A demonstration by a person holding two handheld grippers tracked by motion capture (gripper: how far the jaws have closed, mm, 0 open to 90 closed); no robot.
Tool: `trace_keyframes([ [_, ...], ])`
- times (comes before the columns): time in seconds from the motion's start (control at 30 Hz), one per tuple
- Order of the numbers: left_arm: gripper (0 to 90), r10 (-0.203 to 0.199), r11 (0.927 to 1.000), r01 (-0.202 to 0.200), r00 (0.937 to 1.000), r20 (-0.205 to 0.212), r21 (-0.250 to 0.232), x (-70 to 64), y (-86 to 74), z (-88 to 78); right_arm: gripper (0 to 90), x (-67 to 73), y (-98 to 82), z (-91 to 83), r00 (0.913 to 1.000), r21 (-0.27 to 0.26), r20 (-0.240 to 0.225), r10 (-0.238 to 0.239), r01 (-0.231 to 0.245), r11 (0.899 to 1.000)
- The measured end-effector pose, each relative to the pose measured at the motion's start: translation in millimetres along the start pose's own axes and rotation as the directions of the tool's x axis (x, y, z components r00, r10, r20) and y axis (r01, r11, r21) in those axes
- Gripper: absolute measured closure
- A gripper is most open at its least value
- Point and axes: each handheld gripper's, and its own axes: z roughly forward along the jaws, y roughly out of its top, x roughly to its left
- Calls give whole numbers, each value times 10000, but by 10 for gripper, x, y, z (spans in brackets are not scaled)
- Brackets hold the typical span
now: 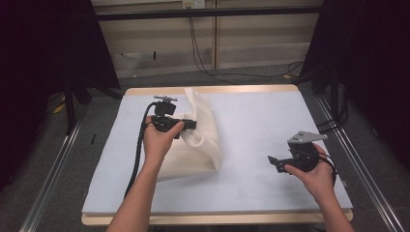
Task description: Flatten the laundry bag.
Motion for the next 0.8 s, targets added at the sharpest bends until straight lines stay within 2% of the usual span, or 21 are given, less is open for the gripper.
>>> trace_keyframes([
  [0.17, 682, 112, 9999, -113, 9999, 50, 107, -41, 7, 107, 92, -7, -3, 0, 10000, -35, -5, -36, 36, 10000],
  [0.53, 572, 186, 9996, -191, 9995, 261, 189, -126, 40, 216, 93, -6, -14, 7, 10000, 47, -35, -6, 6, 10000],
  [0.6, 568, 292, 9990, -303, 9991, 319, 340, -127, 43, 237, 93, -7, -12, 4, 10000, 18, -60, -53, 53, 10000],
  [0.8, 467, 272, 9994, -278, 9991, 326, 201, -125, 40, 254, 93, -16, -23, 8, 10000, 29, -42, -55, 55, 10000],
])
